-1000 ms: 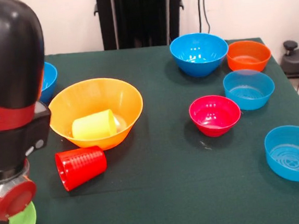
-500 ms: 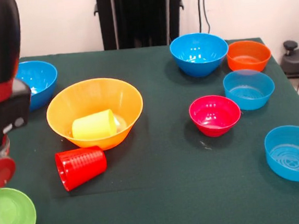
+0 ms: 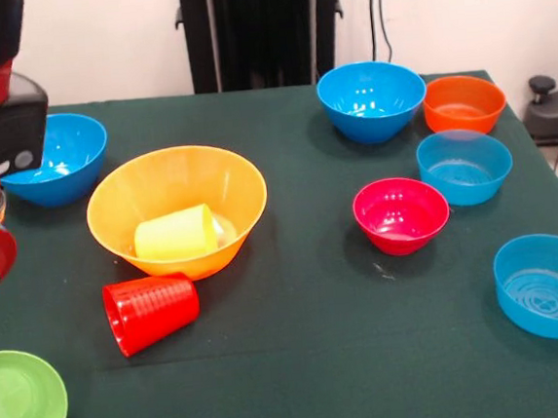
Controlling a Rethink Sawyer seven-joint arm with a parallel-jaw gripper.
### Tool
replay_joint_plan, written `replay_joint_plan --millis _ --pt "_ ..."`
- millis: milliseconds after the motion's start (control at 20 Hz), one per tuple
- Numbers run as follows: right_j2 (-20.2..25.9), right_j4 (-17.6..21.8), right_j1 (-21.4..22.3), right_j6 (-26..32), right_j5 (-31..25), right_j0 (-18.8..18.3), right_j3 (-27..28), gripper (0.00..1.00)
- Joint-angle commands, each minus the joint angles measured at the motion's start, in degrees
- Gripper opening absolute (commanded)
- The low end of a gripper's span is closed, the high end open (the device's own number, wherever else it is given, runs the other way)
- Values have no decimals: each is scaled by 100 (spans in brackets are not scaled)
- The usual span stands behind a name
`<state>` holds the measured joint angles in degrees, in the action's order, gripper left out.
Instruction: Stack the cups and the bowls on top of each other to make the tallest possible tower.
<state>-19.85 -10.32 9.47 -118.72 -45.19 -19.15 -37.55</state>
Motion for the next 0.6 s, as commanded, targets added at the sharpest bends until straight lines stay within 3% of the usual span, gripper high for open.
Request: replay_joint_plan --millis 50,600 --pt "511 212 142 191 -544 289 -740 100" --pt "506 197 -217 22 -459 363 -290 100"
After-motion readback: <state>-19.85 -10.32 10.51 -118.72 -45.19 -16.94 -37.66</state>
